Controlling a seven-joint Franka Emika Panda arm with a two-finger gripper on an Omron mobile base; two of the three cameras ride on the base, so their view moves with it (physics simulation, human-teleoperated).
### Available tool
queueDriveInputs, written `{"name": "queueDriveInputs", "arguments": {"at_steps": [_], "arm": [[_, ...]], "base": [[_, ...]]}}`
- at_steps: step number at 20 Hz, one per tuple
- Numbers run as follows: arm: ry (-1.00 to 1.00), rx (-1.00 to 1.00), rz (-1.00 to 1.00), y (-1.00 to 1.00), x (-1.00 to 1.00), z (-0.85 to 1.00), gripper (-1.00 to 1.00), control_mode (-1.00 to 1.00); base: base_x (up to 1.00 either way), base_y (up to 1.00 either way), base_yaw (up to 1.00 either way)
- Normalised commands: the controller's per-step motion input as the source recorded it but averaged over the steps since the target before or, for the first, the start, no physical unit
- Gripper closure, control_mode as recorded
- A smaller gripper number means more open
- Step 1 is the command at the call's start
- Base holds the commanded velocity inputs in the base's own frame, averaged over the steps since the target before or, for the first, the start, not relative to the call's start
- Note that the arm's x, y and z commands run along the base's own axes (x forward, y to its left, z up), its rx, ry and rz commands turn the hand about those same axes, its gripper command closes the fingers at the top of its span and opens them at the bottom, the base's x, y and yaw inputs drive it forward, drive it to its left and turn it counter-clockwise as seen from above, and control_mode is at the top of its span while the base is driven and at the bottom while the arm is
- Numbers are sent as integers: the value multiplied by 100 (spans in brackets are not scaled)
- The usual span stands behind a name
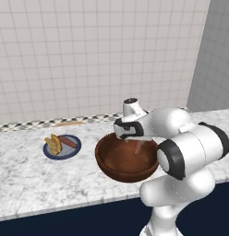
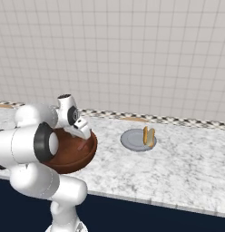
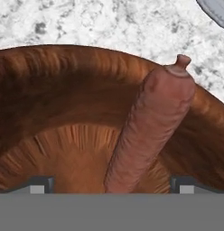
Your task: Place one bun and one sausage from the bowl on each plate.
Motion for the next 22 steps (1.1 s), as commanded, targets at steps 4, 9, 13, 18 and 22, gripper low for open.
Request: {"name": "queueDriveInputs", "arguments": {"at_steps": [4,9,13,18,22], "arm": [[0,0,-6,-8,0,-18,-100,-100],[0,0,-2,-16,0,-28,-100,-100],[0,0,-3,-2,0,-30,-100,-100],[0,0,0,0,0,-18,-100,-100],[0,0,0,0,0,0,100,-100]], "base": [[0,0,0],[0,0,0],[0,0,0],[0,0,0],[0,0,0]]}}
